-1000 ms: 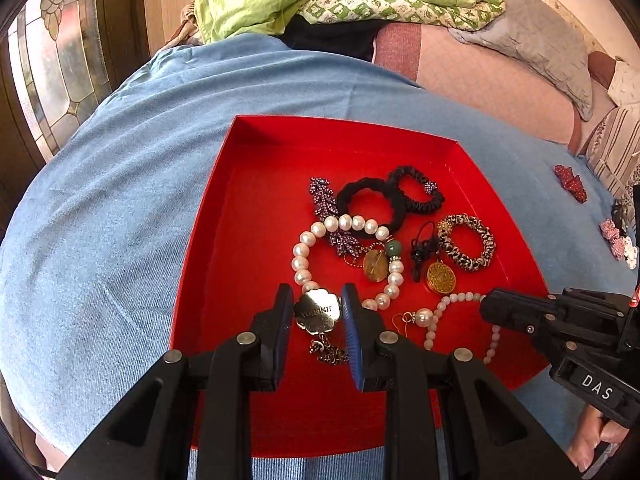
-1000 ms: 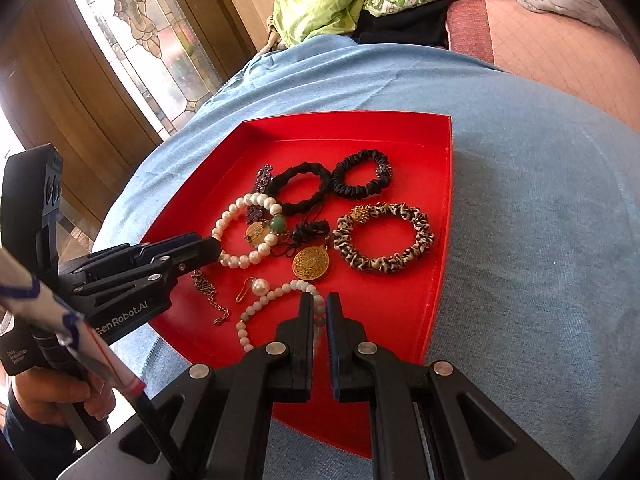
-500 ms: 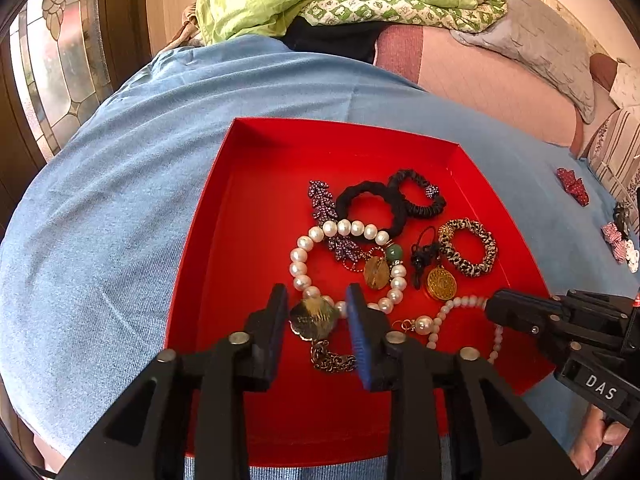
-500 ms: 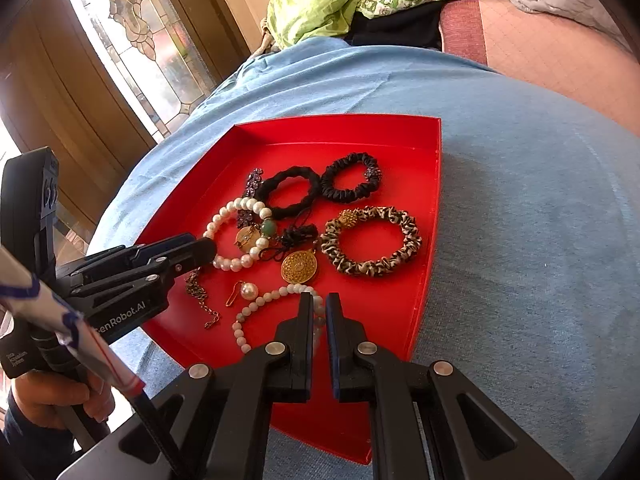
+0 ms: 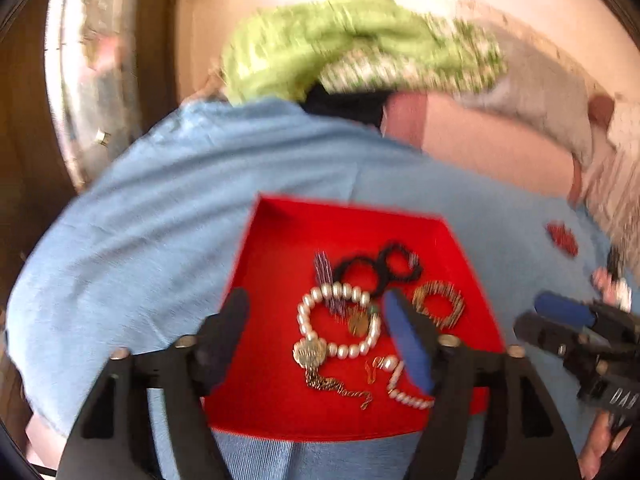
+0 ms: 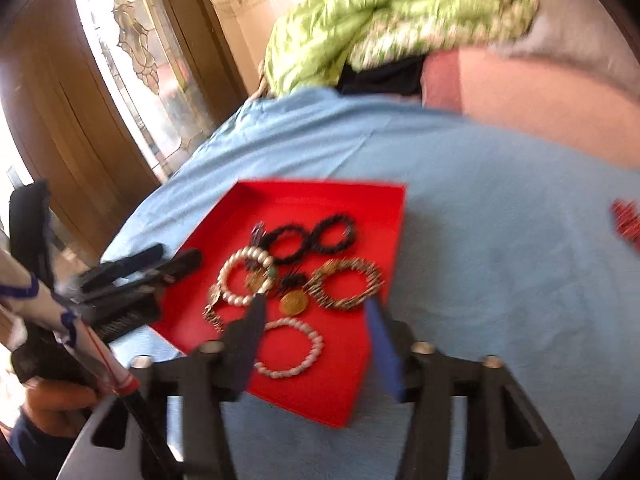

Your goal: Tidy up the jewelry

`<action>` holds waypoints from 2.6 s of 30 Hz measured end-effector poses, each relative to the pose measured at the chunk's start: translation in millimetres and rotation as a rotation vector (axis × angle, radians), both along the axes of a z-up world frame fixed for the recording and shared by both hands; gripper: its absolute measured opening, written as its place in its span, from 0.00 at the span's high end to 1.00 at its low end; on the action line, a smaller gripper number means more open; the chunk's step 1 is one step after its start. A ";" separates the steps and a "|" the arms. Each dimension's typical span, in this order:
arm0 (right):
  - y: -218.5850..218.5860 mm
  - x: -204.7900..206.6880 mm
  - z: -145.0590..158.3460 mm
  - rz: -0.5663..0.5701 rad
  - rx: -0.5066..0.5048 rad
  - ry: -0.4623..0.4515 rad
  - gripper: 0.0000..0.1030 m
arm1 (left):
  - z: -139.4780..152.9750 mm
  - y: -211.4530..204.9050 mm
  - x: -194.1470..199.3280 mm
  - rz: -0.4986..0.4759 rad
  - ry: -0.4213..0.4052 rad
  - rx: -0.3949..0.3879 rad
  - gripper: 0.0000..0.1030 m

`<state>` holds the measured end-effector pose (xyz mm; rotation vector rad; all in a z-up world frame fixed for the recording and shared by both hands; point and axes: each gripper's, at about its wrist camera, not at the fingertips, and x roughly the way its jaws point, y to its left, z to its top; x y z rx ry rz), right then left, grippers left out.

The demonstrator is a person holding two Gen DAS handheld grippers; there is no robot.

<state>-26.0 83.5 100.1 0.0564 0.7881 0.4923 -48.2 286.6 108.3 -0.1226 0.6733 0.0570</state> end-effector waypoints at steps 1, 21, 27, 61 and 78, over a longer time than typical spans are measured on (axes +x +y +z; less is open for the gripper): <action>-2.3 -6.3 6.3 0.003 -0.022 -0.029 0.41 | 10.8 -1.6 -9.9 0.032 -0.037 -0.003 0.13; -93.6 -136.0 18.6 -0.107 -0.213 -0.203 0.09 | 13.0 -73.1 -109.4 0.267 -0.025 0.146 0.00; -93.1 -142.2 22.9 -0.107 -0.161 -0.234 0.09 | 10.2 -76.0 -115.2 0.321 -0.026 0.181 0.00; -83.8 -152.1 24.8 -0.077 -0.064 -0.292 0.08 | 7.5 -64.9 -113.4 0.334 -0.007 0.148 0.00; -79.6 -149.3 23.6 -0.069 -0.082 -0.295 0.08 | 8.5 -63.5 -112.6 0.336 -0.004 0.154 0.00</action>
